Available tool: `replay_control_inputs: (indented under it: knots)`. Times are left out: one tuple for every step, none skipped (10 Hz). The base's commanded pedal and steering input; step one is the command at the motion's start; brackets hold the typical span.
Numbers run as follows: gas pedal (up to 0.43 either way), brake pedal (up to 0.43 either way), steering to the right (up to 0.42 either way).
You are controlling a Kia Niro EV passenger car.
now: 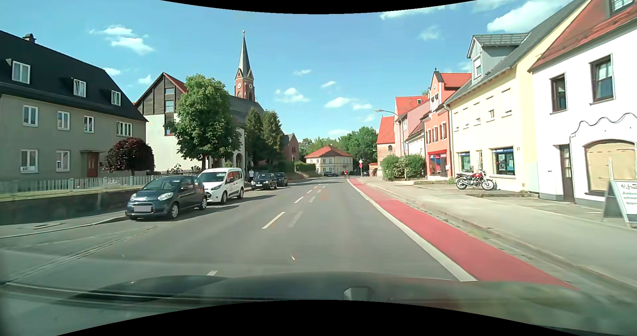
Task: Follow the waypoints while adhering to traffic rules and regulations
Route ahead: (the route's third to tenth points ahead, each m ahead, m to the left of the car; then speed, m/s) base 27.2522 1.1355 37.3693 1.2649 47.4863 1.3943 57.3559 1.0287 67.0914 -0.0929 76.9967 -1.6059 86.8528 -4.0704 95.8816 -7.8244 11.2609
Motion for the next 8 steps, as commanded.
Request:
replay_control_inputs:
  knots:
    - [0.039,0.006,-0.005]
    - [0.047,0.006,-0.005]
    - [0.047,0.006,-0.004]
    - [0.047,0.006,-0.005]
    - [0.047,0.006,-0.005]
    - [0.047,0.006,-0.005]
    - [0.047,0.006,-0.004]
    - [0.047,0.006,-0.004]
